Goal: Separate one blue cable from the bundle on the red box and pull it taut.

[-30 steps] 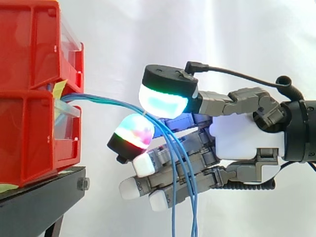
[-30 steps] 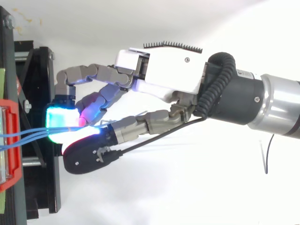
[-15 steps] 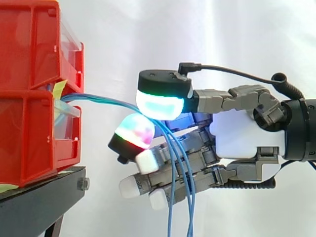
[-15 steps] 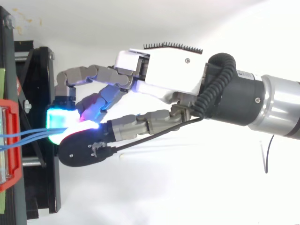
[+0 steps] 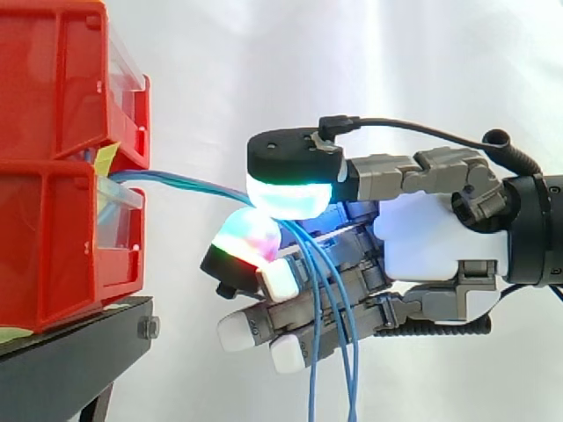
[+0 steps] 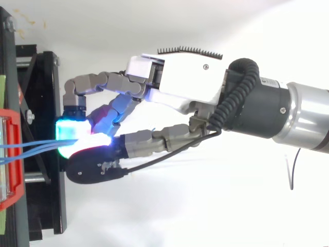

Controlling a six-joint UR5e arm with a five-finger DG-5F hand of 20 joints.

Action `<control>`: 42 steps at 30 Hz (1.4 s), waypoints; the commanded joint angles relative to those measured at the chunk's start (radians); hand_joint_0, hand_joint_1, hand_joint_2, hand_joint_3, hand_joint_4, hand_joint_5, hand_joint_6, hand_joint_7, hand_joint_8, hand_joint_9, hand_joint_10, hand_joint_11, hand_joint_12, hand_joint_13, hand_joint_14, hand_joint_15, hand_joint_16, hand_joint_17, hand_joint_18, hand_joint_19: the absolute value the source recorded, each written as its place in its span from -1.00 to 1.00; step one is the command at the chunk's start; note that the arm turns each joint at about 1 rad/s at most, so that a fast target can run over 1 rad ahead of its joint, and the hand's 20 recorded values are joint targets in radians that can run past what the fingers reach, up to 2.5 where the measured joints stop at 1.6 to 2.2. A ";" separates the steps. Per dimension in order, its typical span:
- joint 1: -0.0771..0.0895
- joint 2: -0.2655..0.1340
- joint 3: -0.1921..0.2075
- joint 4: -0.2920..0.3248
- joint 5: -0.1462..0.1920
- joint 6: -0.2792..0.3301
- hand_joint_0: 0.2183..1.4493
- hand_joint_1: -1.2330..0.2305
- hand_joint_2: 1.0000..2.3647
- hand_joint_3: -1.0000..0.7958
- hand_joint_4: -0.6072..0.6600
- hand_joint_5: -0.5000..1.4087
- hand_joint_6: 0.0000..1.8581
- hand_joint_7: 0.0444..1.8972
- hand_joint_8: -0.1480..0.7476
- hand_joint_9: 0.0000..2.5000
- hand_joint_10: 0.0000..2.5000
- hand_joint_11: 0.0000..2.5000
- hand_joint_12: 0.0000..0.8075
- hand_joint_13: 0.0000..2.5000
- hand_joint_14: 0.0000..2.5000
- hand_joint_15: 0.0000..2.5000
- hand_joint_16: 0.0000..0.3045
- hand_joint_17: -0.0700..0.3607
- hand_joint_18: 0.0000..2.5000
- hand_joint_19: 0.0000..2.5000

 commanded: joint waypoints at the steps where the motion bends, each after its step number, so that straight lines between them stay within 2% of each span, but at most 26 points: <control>1: 0.000 0.000 0.001 0.000 -0.001 0.000 -0.42 -0.42 -0.99 0.01 0.36 -0.56 -0.42 0.48 0.19 -0.25 -0.99 -0.64 0.06 -0.48 -0.99 -0.82 -0.61 -0.06 -0.44 -0.70; 6: 0.001 0.000 0.001 0.000 -0.001 -0.001 -0.47 -0.37 -0.99 -0.34 0.30 -0.56 -0.45 0.54 0.09 -0.27 -0.99 -0.63 -0.07 -0.51 -0.99 -0.80 -0.68 -0.17 -0.52 -0.65; 8: 0.000 -0.001 0.001 0.000 -0.001 -0.001 -0.49 -0.32 -1.00 -0.41 0.30 -0.55 -0.45 0.54 0.10 -0.25 -0.99 -0.63 -0.06 -0.51 -0.99 -0.80 -0.68 -0.17 -0.51 -0.65; 9: 0.001 0.000 0.001 0.000 -0.001 -0.001 -0.49 -0.23 -1.00 -0.44 0.30 -0.54 -0.46 0.55 0.12 -0.22 -0.99 -0.63 -0.06 -0.50 -0.99 -0.80 -0.68 -0.17 -0.50 -0.65; 14: 0.001 0.000 0.001 0.000 -0.001 0.002 -0.44 0.05 -1.00 -0.44 0.29 -0.53 -0.46 0.56 0.11 -0.21 -0.99 -0.63 -0.08 -0.48 -0.99 -0.80 -0.69 -0.18 -0.49 -0.63; 17: 0.000 0.000 -0.001 0.000 -0.001 0.002 -0.37 0.04 -0.99 -0.36 0.28 -0.53 -0.46 0.56 0.11 -0.20 -0.99 -0.63 -0.09 -0.48 -0.99 -0.80 -0.70 -0.20 -0.50 -0.64; 21: 0.000 0.000 0.001 0.000 -0.001 0.002 -0.33 -0.10 -0.98 -0.14 0.29 -0.54 -0.46 0.57 0.11 -0.20 -0.99 -0.62 -0.08 -0.47 -0.99 -0.80 -0.70 -0.20 -0.49 -0.63; 30: 0.000 0.000 0.001 0.000 -0.001 0.002 -0.31 -0.34 -0.98 0.06 0.33 -0.55 -0.44 0.50 0.15 -0.21 -0.99 -0.63 -0.01 -0.46 -0.99 -0.80 -0.66 -0.13 -0.45 -0.66; 42: 0.000 0.000 0.001 0.000 -0.001 -0.001 -0.19 -0.48 -0.98 0.31 0.29 -0.60 -0.40 0.38 0.08 -0.33 -0.99 -0.64 -0.02 -0.52 -0.99 -0.80 -0.65 -0.12 -0.51 -0.66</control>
